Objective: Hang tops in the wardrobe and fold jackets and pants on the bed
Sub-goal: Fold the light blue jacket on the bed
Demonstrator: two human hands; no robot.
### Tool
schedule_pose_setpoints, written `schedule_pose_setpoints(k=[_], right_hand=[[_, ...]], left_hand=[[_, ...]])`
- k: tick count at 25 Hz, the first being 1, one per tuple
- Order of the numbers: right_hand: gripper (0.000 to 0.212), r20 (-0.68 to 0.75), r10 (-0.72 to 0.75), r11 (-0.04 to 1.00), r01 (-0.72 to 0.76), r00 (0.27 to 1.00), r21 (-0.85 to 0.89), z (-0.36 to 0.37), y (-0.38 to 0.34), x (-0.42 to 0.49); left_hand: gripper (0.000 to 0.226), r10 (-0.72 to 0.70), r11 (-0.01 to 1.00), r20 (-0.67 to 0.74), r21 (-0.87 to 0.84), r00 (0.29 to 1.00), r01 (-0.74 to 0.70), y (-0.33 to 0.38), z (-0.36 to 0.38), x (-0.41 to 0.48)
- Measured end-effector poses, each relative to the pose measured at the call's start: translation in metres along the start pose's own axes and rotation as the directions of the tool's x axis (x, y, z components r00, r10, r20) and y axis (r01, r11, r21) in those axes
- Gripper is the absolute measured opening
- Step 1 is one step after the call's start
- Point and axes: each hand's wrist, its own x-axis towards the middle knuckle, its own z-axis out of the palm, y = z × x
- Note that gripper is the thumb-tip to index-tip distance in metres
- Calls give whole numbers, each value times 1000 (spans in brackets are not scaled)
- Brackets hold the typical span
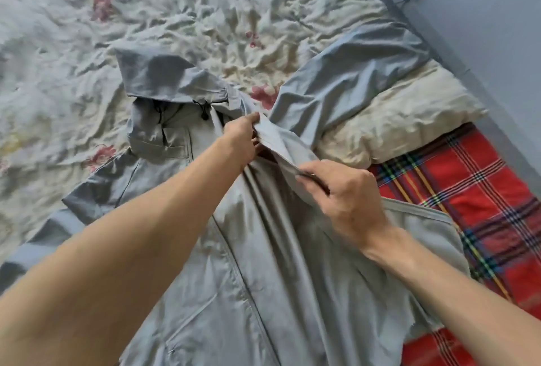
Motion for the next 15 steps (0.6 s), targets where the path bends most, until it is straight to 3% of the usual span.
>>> schedule_pose_setpoints(k=[2,5,7,9,11,13,14,15], right_hand=[[25,141,77,997,-78,987,-1,-5,2,-27],[39,364,308,947,-246,879,-207,-27,43,-88],[40,394,446,882,-321,804,-344,-52,69,-120],[41,323,474,826,-287,819,-485,-74,85,-133],[33,245,436,799,-247,866,-547,-89,86,-136],[12,144,361,813,-235,921,-533,-102,65,-141],[7,126,306,843,-207,944,-496,-103,48,-148],[16,136,251,882,-168,958,-441,-98,25,-159]], left_hand=[[16,175,983,-120,72,977,-167,0,-20,10],[21,467,827,-182,437,865,-354,-5,-51,19],[26,554,684,-154,643,818,-343,-6,-67,22],[27,614,570,-128,755,779,-325,-1,-77,27],[26,583,685,-195,639,788,-348,13,-85,28],[25,484,849,-261,372,835,-376,20,-94,15],[24,444,882,-261,296,857,-367,16,-101,0],[24,412,897,-244,278,878,-344,5,-109,-19]])
